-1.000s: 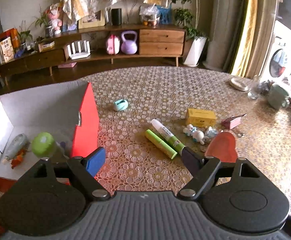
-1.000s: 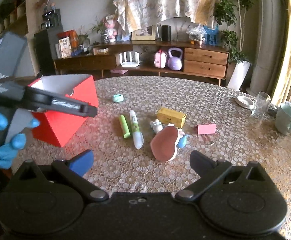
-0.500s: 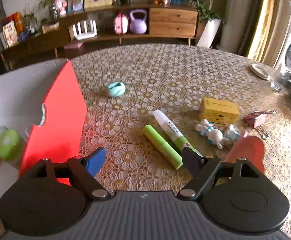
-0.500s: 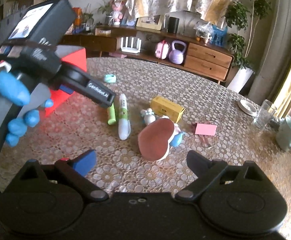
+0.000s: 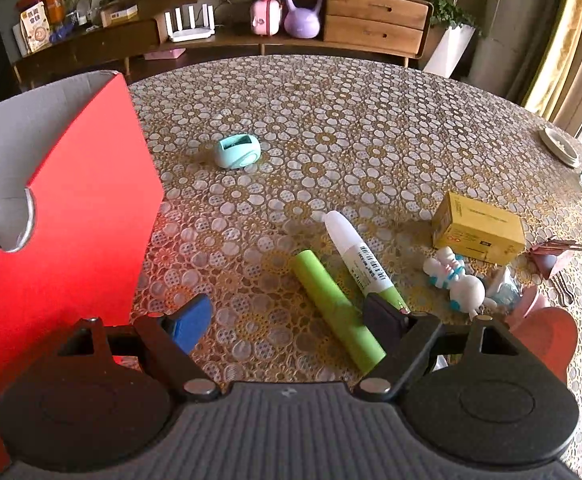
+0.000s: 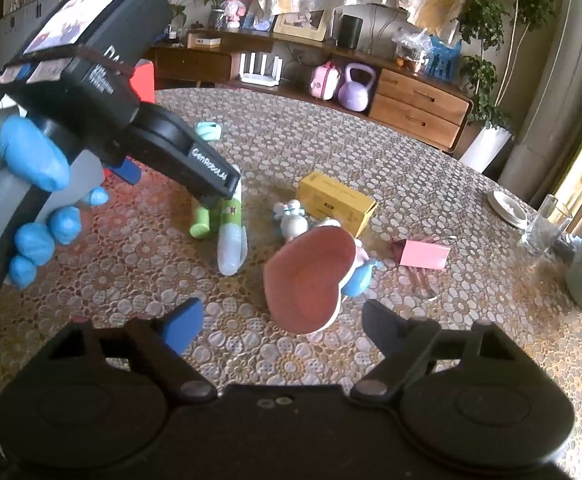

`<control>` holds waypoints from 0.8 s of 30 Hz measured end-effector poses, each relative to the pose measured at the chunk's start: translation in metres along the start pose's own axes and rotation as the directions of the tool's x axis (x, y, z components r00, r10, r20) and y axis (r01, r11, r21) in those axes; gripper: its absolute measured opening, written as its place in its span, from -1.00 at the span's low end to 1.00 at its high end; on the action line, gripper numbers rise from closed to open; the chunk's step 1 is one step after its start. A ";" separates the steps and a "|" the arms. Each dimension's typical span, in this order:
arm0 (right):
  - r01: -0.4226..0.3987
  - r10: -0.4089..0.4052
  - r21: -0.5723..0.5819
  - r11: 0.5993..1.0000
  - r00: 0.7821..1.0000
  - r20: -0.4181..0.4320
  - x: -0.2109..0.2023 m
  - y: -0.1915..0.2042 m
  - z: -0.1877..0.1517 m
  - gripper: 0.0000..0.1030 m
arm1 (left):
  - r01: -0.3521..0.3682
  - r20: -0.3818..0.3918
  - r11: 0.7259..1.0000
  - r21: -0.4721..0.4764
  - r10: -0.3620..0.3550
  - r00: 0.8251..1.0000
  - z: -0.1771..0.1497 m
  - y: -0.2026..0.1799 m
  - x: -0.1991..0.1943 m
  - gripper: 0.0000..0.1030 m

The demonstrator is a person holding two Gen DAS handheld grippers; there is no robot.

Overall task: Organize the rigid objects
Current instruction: 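Grasp the green marker with the left gripper while the right gripper grasps the pink heart dish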

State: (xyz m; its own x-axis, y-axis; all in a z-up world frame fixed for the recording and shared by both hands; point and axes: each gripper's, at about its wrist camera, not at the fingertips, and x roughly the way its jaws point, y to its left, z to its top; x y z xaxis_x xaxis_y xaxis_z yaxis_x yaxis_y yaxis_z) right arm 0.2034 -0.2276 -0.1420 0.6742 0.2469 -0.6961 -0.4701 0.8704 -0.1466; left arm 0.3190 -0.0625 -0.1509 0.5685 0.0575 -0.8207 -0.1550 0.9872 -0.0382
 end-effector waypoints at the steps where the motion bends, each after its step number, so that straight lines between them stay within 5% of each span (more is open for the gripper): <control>1: 0.002 -0.002 0.001 1.000 1.000 0.000 0.001 -0.001 0.001 0.64 | 0.000 -0.003 1.000 0.000 0.000 1.000 0.000 -0.001 0.002 0.61; 10: 0.050 -0.050 -0.001 0.999 0.999 -0.012 0.019 0.001 0.004 0.42 | -0.021 0.005 0.999 0.026 0.021 1.000 -0.005 -0.006 0.005 0.45; 18: 0.100 -0.100 -0.022 0.995 0.995 -0.022 0.034 0.003 0.002 0.21 | 0.022 0.040 0.995 0.093 -0.026 0.999 -0.009 -0.016 -0.001 -0.24; 24: 0.103 -0.103 0.009 0.995 0.995 -0.009 0.037 0.000 0.001 0.03 | 0.033 0.054 0.993 0.110 -0.039 0.998 -0.011 -0.017 -0.002 -0.59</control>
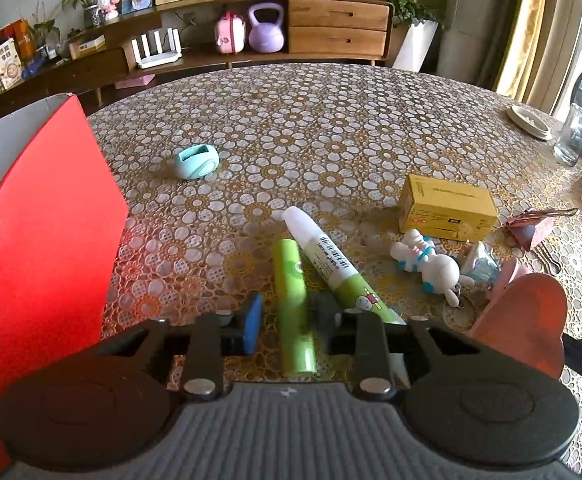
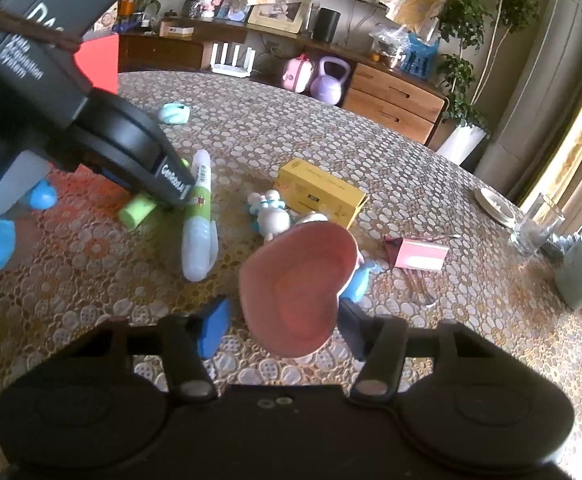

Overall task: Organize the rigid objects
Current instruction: 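Grasp the green marker with the left gripper while the right gripper grasps the pink heart dish, then carry the green marker and pink heart dish over the red box with both grippers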

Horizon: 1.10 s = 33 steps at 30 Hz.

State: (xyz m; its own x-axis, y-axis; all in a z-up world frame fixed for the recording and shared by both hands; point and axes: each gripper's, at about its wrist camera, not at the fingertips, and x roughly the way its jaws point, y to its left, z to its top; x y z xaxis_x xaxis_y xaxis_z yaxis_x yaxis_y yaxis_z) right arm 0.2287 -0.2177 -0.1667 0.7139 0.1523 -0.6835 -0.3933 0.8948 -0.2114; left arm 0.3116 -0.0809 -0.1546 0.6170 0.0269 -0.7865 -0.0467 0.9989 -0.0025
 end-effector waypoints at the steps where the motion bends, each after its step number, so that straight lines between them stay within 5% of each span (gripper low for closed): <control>1: 0.000 0.000 0.008 1.000 1.000 0.001 0.000 0.000 0.000 -0.01 | 0.002 -0.001 1.000 -0.001 -0.002 1.000 0.000 0.001 0.000 -0.61; 16: -0.070 0.068 0.175 0.982 0.998 0.015 -0.022 -0.019 -0.009 -0.04 | 0.020 -0.010 1.000 -0.011 -0.020 1.000 -0.007 0.018 -0.005 -0.68; 33: -0.115 0.105 0.193 0.974 0.992 0.063 -0.076 -0.007 -0.002 -0.04 | 0.082 -0.016 0.996 -0.044 -0.083 0.996 -0.024 0.040 -0.045 -0.68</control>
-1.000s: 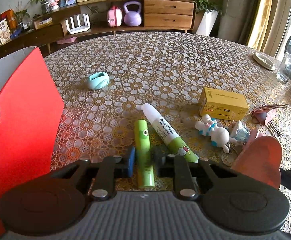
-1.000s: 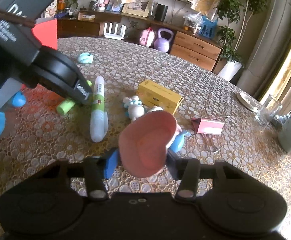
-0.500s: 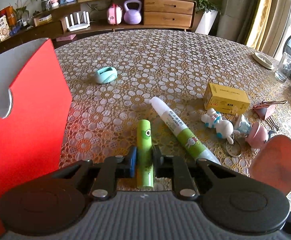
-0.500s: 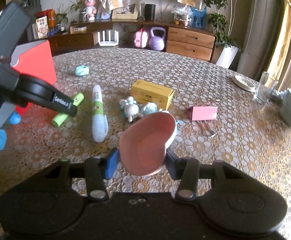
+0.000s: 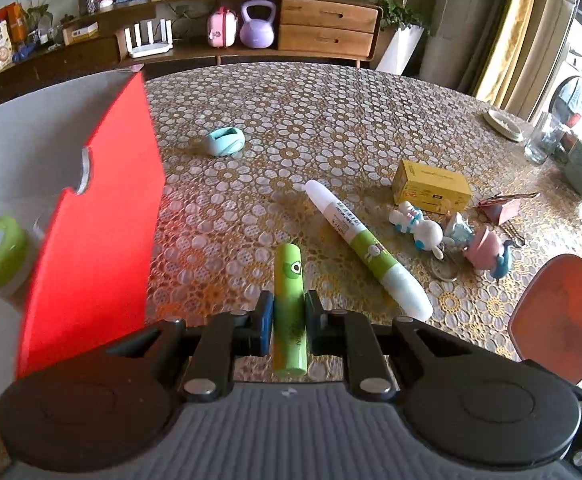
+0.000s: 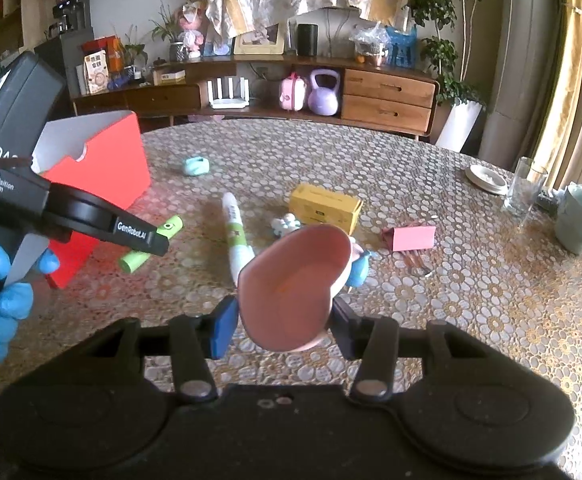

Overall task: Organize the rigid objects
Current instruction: 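Carry the green marker and pink heart dish over the red box with both grippers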

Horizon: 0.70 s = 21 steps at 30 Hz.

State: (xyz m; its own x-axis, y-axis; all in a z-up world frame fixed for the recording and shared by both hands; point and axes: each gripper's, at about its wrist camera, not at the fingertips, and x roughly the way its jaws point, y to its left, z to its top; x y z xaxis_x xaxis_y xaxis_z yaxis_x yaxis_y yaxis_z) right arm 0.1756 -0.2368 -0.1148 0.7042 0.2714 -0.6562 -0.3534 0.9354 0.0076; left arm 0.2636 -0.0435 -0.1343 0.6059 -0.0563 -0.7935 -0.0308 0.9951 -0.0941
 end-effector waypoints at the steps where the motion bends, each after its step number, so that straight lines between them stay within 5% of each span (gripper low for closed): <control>1: -0.003 0.003 -0.001 1.000 1.000 0.003 -0.003 0.002 0.001 -0.04 | 0.006 0.000 1.000 -0.006 -0.006 1.000 -0.001 0.002 -0.004 -0.68; 21: -0.167 0.168 -0.047 0.985 0.986 0.024 -0.051 0.073 0.053 -0.04 | 0.081 0.092 0.996 -0.031 -0.078 0.993 -0.001 0.050 -0.114 -0.68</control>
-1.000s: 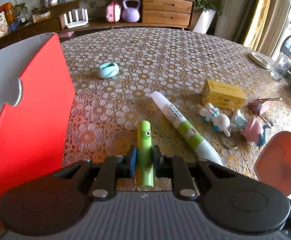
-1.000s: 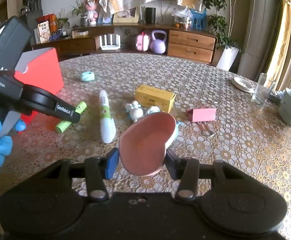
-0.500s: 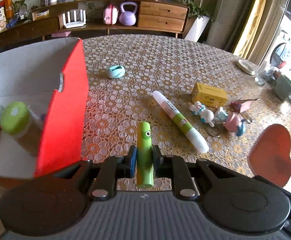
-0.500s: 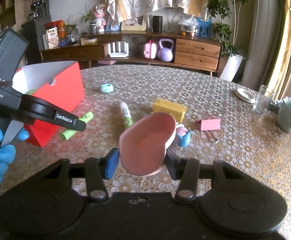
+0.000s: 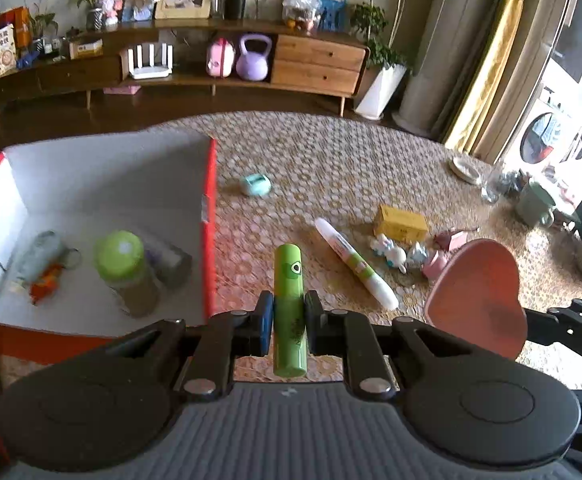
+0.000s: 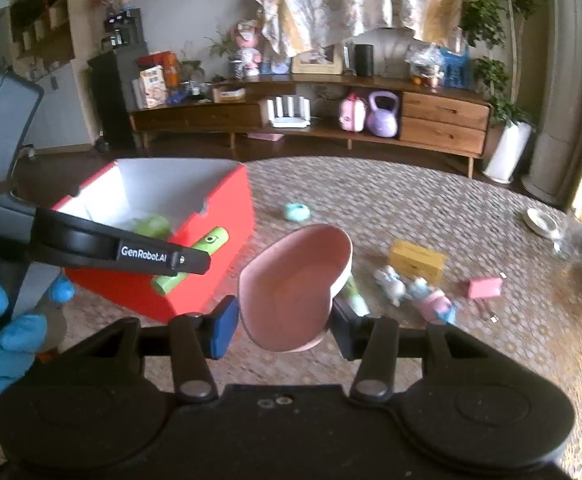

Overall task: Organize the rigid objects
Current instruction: 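Carry the green marker and pink heart dish over the red box with both grippers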

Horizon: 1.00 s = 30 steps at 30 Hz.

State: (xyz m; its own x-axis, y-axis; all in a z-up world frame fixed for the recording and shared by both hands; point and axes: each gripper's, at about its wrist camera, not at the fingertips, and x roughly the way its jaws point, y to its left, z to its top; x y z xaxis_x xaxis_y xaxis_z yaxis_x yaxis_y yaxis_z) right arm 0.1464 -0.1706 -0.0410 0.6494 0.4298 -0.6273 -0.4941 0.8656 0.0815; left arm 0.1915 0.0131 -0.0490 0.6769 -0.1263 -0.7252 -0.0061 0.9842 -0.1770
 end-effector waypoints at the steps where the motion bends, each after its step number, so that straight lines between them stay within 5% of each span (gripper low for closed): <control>1: -0.005 0.005 -0.007 1.000 1.000 0.001 0.001 0.004 0.004 -0.04 | 0.000 0.005 1.000 -0.002 0.000 1.000 0.003 0.004 -0.004 -0.68; 17: -0.090 0.086 -0.107 0.990 0.995 -0.041 0.056 0.072 0.065 -0.04 | -0.124 0.085 0.991 -0.042 0.127 0.988 0.040 0.101 -0.032 -0.68; 30: -0.067 0.049 -0.136 0.988 0.990 -0.132 0.145 0.102 0.097 -0.04 | -0.294 0.014 0.954 -0.058 0.295 0.955 0.059 0.180 0.017 -0.68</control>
State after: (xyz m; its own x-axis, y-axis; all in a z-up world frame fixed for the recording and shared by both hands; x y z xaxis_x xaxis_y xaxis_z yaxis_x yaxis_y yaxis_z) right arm 0.2461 0.0050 -0.0491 0.5427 0.4338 -0.7192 -0.6106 0.7918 0.0169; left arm 0.2449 0.1953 -0.0540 0.6553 0.1714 -0.7356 -0.2473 0.9689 0.0054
